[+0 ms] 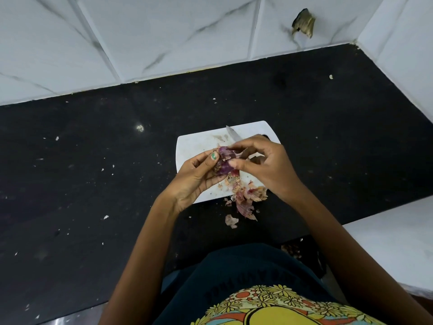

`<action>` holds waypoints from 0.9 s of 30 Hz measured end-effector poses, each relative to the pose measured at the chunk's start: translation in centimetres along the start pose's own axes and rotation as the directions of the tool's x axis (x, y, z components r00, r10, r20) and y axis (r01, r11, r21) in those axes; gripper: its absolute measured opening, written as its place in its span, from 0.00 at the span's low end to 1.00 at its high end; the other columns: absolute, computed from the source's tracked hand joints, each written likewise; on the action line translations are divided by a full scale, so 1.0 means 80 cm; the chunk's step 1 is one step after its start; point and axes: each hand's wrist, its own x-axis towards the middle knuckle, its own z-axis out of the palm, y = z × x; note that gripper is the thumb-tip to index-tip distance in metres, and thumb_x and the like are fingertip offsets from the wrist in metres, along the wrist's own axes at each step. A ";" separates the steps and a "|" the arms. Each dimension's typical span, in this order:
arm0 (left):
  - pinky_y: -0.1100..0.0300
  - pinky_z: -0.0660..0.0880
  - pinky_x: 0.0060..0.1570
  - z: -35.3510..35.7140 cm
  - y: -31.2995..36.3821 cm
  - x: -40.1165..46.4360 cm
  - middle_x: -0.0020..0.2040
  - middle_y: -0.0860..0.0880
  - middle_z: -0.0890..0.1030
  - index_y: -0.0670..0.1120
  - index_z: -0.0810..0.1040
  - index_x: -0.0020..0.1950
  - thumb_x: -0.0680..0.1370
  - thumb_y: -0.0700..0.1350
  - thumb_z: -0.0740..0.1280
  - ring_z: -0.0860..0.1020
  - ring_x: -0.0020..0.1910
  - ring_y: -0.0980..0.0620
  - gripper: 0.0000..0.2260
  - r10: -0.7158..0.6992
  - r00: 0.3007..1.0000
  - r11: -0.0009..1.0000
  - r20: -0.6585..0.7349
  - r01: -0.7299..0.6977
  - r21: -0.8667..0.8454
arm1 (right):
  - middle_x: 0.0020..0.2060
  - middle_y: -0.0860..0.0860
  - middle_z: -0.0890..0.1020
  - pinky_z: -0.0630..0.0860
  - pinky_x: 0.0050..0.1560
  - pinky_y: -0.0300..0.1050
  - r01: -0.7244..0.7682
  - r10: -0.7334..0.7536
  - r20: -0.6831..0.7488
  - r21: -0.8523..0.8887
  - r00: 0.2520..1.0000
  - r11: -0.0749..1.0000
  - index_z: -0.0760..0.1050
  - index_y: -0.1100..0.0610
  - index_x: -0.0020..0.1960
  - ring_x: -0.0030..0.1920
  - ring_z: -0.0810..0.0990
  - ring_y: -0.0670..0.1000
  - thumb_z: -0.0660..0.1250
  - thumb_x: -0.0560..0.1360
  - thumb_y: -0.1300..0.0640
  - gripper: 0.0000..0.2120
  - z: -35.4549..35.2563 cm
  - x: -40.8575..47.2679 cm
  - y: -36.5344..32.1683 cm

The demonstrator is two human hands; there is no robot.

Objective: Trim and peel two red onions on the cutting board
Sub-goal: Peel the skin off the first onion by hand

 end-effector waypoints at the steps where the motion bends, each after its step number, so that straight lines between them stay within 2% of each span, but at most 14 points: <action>1: 0.62 0.81 0.46 0.001 0.000 0.000 0.46 0.46 0.85 0.42 0.77 0.59 0.70 0.48 0.67 0.84 0.45 0.52 0.20 0.005 1.000 1.000 0.005 -0.005 0.000 | 0.46 0.48 0.78 0.79 0.45 0.38 0.017 -0.017 0.009 -0.038 1.000 0.999 0.81 0.55 0.54 0.45 0.79 0.44 0.75 0.69 0.60 0.13 0.003 0.002 0.002; 3: 0.62 0.81 0.45 0.003 0.000 0.001 0.44 0.48 0.85 0.43 0.78 0.57 0.70 0.48 0.66 0.84 0.44 0.53 0.18 0.015 1.000 1.000 0.005 -0.015 -0.008 | 0.46 0.47 0.76 0.77 0.47 0.34 0.066 -0.069 -0.036 -0.071 0.997 0.995 0.81 0.53 0.53 0.46 0.77 0.42 0.75 0.68 0.61 0.14 0.010 0.004 0.003; 7: 0.61 0.81 0.46 0.005 0.002 0.002 0.44 0.49 0.85 0.43 0.79 0.56 0.69 0.49 0.67 0.84 0.45 0.52 0.18 0.026 1.000 1.000 -0.015 -0.026 -0.015 | 0.41 0.47 0.78 0.72 0.48 0.29 0.165 -0.182 -0.180 -0.103 0.967 0.981 0.83 0.60 0.48 0.46 0.77 0.38 0.75 0.68 0.62 0.08 0.018 0.005 0.003; 12: 0.61 0.81 0.44 0.006 0.001 0.003 0.44 0.48 0.85 0.43 0.79 0.55 0.68 0.49 0.68 0.84 0.45 0.52 0.18 0.019 0.999 0.999 -0.042 -0.020 -0.025 | 0.42 0.47 0.76 0.69 0.48 0.27 0.197 -0.254 -0.201 -0.264 0.946 0.944 0.79 0.60 0.46 0.45 0.74 0.37 0.70 0.73 0.62 0.03 0.027 0.004 0.010; 15: 0.61 0.81 0.44 0.006 0.001 0.002 0.47 0.46 0.84 0.42 0.78 0.56 0.68 0.49 0.68 0.84 0.45 0.52 0.19 0.004 0.999 0.999 -0.039 -0.006 -0.052 | 0.43 0.48 0.77 0.68 0.45 0.26 0.117 -0.189 -0.243 -0.282 0.952 0.952 0.77 0.60 0.48 0.44 0.75 0.39 0.67 0.76 0.61 0.03 0.023 0.006 0.019; 17: 0.60 0.81 0.46 0.006 0.001 0.000 0.47 0.46 0.85 0.42 0.78 0.56 0.69 0.49 0.67 0.84 0.45 0.52 0.18 -0.008 1.000 0.996 -0.021 0.007 -0.086 | 0.40 0.47 0.79 0.68 0.42 0.26 0.020 -0.084 -0.243 -0.255 0.966 0.967 0.78 0.60 0.48 0.41 0.76 0.39 0.67 0.76 0.60 0.04 0.015 0.006 0.026; 19: 0.60 0.81 0.48 0.006 0.001 -0.002 0.49 0.46 0.84 0.43 0.77 0.56 0.70 0.50 0.66 0.84 0.47 0.52 0.18 -0.019 1.000 0.991 0.007 0.019 -0.135 | 0.35 0.44 0.79 0.71 0.38 0.31 -0.083 0.027 -0.213 -0.263 0.977 0.961 0.78 0.60 0.47 0.37 0.78 0.41 0.67 0.76 0.57 0.06 0.007 0.004 0.035; 22: 0.61 0.80 0.47 0.006 0.003 -0.004 0.58 0.42 0.81 0.41 0.75 0.63 0.75 0.52 0.66 0.81 0.54 0.49 0.21 -0.034 0.999 0.973 0.038 0.042 -0.227 | 0.29 0.48 0.79 0.76 0.35 0.49 -0.157 0.097 -0.169 -0.395 0.981 0.905 0.77 0.58 0.42 0.31 0.78 0.49 0.64 0.77 0.49 0.14 0.001 -0.002 0.046; 25: 0.62 0.80 0.45 0.006 0.005 -0.004 0.64 0.39 0.77 0.40 0.72 0.66 0.73 0.50 0.65 0.80 0.56 0.45 0.24 -0.037 0.996 0.941 0.085 0.064 -0.333 | 0.27 0.54 0.78 0.75 0.35 0.51 -0.179 0.131 -0.129 -0.498 0.983 0.848 0.76 0.61 0.38 0.29 0.78 0.52 0.62 0.78 0.45 0.20 0.001 -0.006 0.050; 27: 0.62 0.80 0.43 0.005 0.004 -0.003 0.63 0.39 0.78 0.41 0.74 0.63 0.74 0.49 0.64 0.81 0.54 0.45 0.20 -0.031 0.994 0.930 0.101 0.066 -0.363 | 0.30 0.52 0.80 0.76 0.37 0.49 -0.186 0.166 -0.084 -0.519 0.982 0.834 0.76 0.59 0.41 0.31 0.79 0.51 0.64 0.78 0.49 0.14 0.001 -0.007 0.051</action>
